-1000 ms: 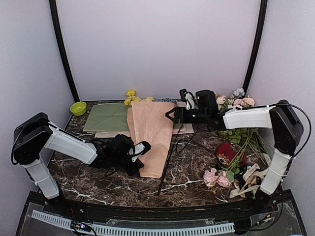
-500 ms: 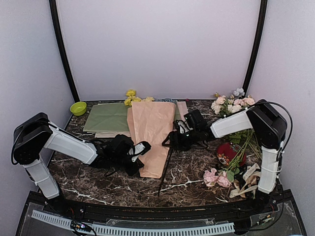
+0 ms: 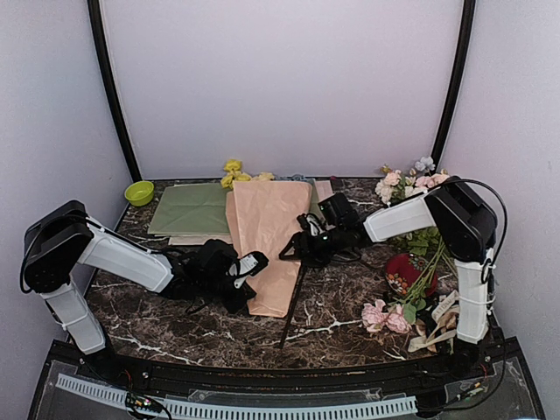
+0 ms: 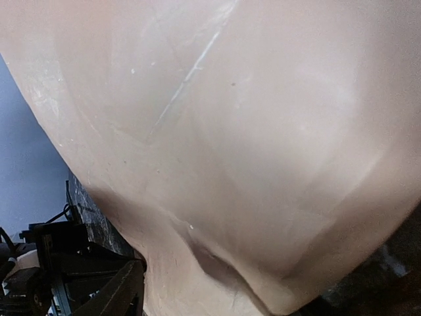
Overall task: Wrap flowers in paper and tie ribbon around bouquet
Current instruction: Pick up the tied bouquet at the center of the board.
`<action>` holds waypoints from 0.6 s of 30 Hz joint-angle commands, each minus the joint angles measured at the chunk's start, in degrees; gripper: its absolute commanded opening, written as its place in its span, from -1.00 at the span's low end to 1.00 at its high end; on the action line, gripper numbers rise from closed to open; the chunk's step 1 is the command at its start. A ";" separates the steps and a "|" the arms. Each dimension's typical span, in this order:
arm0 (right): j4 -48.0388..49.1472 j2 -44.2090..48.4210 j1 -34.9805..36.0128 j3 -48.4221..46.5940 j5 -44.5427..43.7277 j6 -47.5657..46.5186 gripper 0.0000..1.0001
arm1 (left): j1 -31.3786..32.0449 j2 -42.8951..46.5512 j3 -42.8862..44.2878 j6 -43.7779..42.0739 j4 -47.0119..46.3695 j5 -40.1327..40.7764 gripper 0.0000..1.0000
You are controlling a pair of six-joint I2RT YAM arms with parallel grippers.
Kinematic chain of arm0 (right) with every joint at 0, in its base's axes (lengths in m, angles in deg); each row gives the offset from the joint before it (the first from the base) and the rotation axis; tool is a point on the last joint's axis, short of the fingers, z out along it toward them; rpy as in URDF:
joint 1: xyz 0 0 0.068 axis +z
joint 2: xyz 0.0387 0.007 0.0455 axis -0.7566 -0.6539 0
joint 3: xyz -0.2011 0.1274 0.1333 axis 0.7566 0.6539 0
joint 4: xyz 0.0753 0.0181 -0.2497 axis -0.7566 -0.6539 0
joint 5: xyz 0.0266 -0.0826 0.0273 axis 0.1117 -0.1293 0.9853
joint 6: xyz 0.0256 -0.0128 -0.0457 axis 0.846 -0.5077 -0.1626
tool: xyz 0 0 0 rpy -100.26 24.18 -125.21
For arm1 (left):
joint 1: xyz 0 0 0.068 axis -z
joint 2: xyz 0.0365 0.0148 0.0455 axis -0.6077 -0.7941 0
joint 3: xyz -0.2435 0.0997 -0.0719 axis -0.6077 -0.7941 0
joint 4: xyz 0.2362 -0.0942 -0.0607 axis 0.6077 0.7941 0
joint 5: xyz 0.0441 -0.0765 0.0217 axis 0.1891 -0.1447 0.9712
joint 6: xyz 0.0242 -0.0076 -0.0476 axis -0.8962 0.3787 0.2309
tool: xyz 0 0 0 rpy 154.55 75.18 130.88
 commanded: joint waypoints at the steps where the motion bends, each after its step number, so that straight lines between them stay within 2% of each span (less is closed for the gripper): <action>1: 2.59 -2.39 2.33 -2.28 6.93 -0.96 0.30 | 0.24 -3.48 -2.26 0.32 9.95 -1.91 -1.00; 4: 7.31 -2.67 2.78 -0.69 9.95 1.22 0.37 | 0.24 -3.41 -2.21 0.39 9.94 -1.87 -1.00; 8: 11.41 -2.76 3.00 1.06 10.42 3.63 0.36 | 0.24 -3.41 -2.26 0.34 9.94 -1.91 -1.00; 10: 13.33 -3.06 3.23 1.29 11.61 4.81 0.25 | 0.24 -3.36 -2.26 0.37 9.94 -1.84 -1.00; 15: 12.64 -1.29 2.78 1.50 9.98 4.86 -0.24 | 0.24 -2.99 -2.51 0.65 9.94 -1.63 -1.00; 17: 11.68 -0.42 2.32 1.36 9.44 4.59 -0.26 | 0.24 -2.89 -2.60 0.67 9.85 -1.68 -1.00; 18: 11.49 -0.05 2.19 1.39 9.54 4.58 -0.18 | 0.24 -2.88 -2.61 0.67 9.85 -1.58 -1.00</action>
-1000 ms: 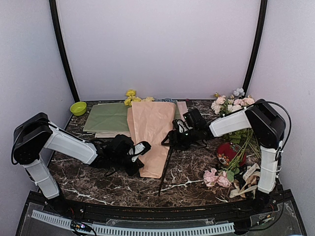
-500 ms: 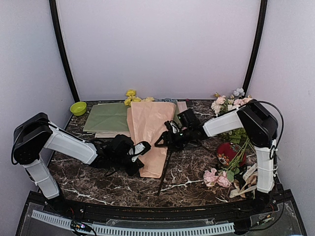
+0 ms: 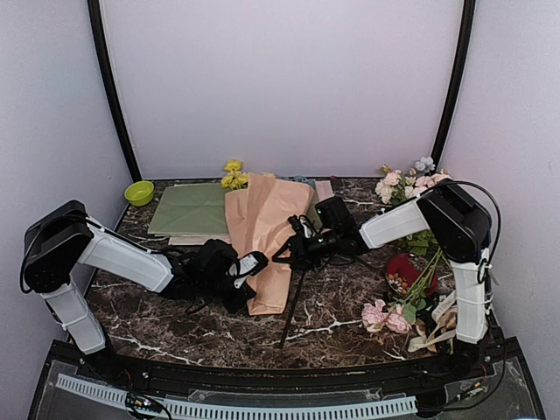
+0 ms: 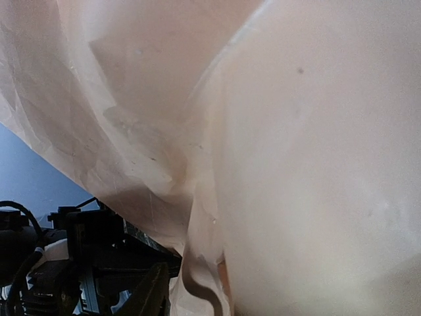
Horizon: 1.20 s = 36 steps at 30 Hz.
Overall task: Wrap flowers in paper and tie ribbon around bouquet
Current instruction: Pick up the tied bouquet at the center of the board.
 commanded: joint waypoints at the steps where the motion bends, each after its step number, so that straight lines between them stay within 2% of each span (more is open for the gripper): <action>1: 0.48 2.40 0.37 0.43 1.75 0.20 -0.09 | 0.24 -2.88 -2.56 0.63 9.85 -1.61 -1.00; 4: -0.43 4.58 0.21 2.28 0.19 0.84 0.04 | 0.24 -2.86 -2.61 0.70 9.85 -1.59 -1.00; 8: 2.50 7.69 0.67 8.12 0.11 3.91 0.11 | 0.24 -2.90 -2.70 0.78 9.81 -1.59 -1.00; 12: 8.66 6.18 2.70 11.69 3.12 8.31 0.17 | 0.24 -2.98 -2.66 0.69 9.80 -1.84 -1.00; 16: 10.72 4.96 3.48 12.16 3.55 10.12 0.19 | 0.23 -2.88 -2.74 0.60 9.68 -2.19 -1.00; 22: -0.37 10.52 2.86 15.12 -2.52 6.75 0.23 | 0.24 -2.79 -2.96 0.69 9.59 -2.48 -1.00; 29: -1.29 10.29 1.31 14.30 -5.40 5.55 0.23 | 0.24 -2.81 -2.87 0.64 9.68 -2.51 -1.00; 36: -1.82 6.45 -0.78 9.09 -6.56 3.91 0.26 | 0.24 -2.92 -2.87 0.72 9.68 -2.46 -1.00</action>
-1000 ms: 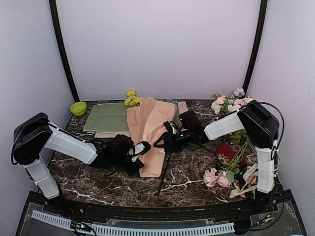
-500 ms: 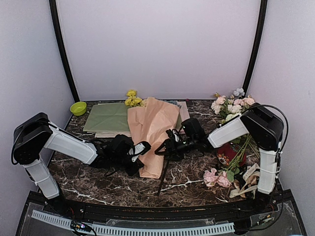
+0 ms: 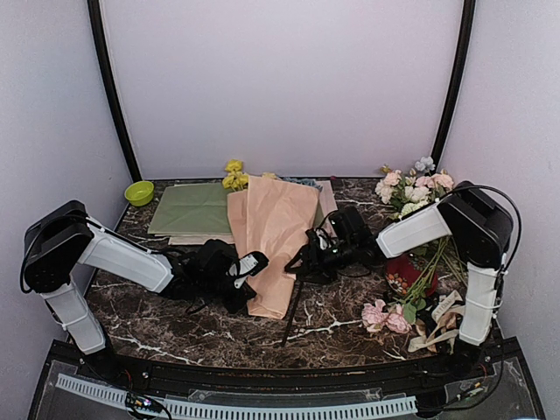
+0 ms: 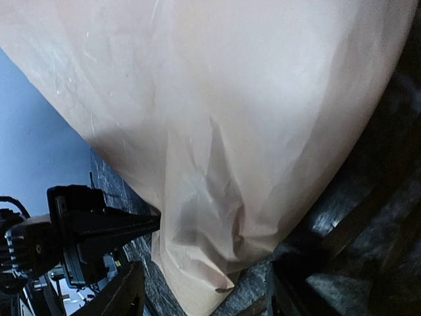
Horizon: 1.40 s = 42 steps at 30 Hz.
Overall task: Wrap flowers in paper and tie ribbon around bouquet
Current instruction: Pick up the tied bouquet at the center of the board.
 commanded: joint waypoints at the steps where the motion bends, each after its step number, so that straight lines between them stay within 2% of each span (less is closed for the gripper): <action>1: -1.00 -2.79 -1.33 -4.47 -2.20 -2.49 0.27 | 0.24 -2.88 -2.78 0.67 9.68 -2.20 -1.00; 4: -2.61 -3.18 -3.60 -7.12 -3.60 -4.13 0.31 | 0.24 -2.96 -2.78 0.67 9.61 -2.22 -1.00; 6: -2.93 -3.88 -4.87 -8.72 -4.13 -5.03 0.49 | 0.24 -2.97 -2.78 0.59 9.53 -2.23 -1.00; 8: -2.95 -5.78 -5.52 -11.46 -2.47 -5.60 0.77 | 0.24 -2.97 -2.78 0.58 9.45 -2.15 -1.00; 9: -3.29 -6.70 -5.71 -12.60 -1.96 -6.03 0.81 | 0.24 -2.97 -2.79 0.58 9.44 -2.20 -1.00; 14: -2.62 -9.52 -5.94 -15.99 -0.52 -7.26 0.79 | 0.24 -2.88 -2.90 0.58 9.35 -2.18 -1.00; 25: 9.40 -10.96 -3.84 -14.14 7.76 -2.65 0.70 | 0.24 -3.16 -2.89 0.50 9.17 -2.31 -1.00; 29: 11.66 -11.48 -3.26 -14.02 8.07 -1.28 0.49 | 0.24 -3.10 -2.96 0.50 9.12 -2.31 -1.00; 36: 12.00 -11.11 -3.66 -13.87 7.91 -0.67 -0.36 | 0.24 -2.60 -3.13 0.62 9.10 -1.87 -1.00; 42: 11.65 -10.77 -4.12 -13.82 8.30 -1.09 -0.77 | 0.24 0.55 -2.61 0.76 10.00 -0.52 -1.00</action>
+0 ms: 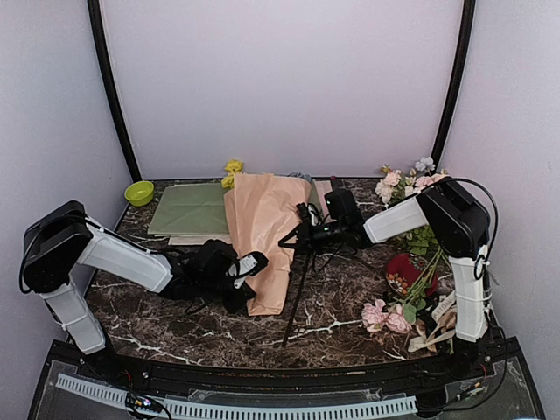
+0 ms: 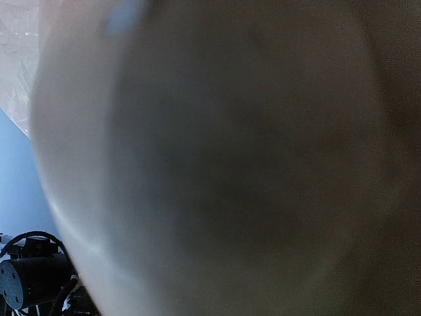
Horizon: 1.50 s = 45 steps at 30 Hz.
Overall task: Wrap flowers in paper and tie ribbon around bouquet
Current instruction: Pick up the tied bouquet at the center of the board.
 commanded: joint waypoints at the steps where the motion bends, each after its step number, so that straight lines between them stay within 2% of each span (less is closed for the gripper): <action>1: 2.36 -0.11 0.02 0.16 2.16 -0.36 -0.85 | 0.24 0.87 -2.42 0.54 9.92 -0.95 -1.00; 4: 1.91 -0.22 -0.01 0.10 2.17 -0.94 -1.00 | 0.24 3.08 -2.30 0.36 9.18 -1.24 -1.00; 9: 0.38 0.03 -0.21 -0.03 1.09 -1.56 -1.00 | 0.24 8.50 -2.08 -0.43 6.76 -3.56 -0.86; 14: -1.30 -0.18 -0.20 -0.52 0.11 -2.11 -1.00 | 0.31 13.78 -0.23 -1.94 5.08 -6.87 -0.55; 17: -3.54 -0.57 -0.13 -1.44 -0.62 -3.00 -1.00 | 0.73 14.95 2.03 -1.36 3.22 -12.30 -0.25; 20: -5.73 -0.64 -0.13 -2.40 -1.90 -3.78 -1.00 | 3.12 9.68 9.01 0.09 7.83 -12.27 -0.21; 25: -9.45 -0.94 -0.29 -4.71 -3.48 -5.88 -1.00 | 8.04 -1.76 22.45 -0.29 20.36 -6.85 -0.21; 30: -12.09 -1.19 -0.25 -6.43 -4.43 -7.67 -1.00 | 10.11 -5.68 29.10 -1.09 34.78 -5.72 0.01; 33: -13.32 -1.36 -0.21 -6.98 -5.06 -8.60 -1.00 | 13.01 -5.94 30.89 -1.63 41.08 -7.80 0.16; 36: -15.53 -1.74 -0.25 -8.19 -6.07 -10.74 -1.00 | 15.38 -8.63 35.35 -0.32 47.18 -5.70 0.22; 42: -16.64 -1.28 -0.17 -7.89 -6.89 -12.66 -1.00 | 15.75 -15.74 40.92 0.89 49.50 -6.48 0.26; 45: -16.76 -1.16 -0.21 -7.68 -7.33 -13.54 -1.00 | 15.79 -19.02 43.23 0.12 51.20 -2.12 0.26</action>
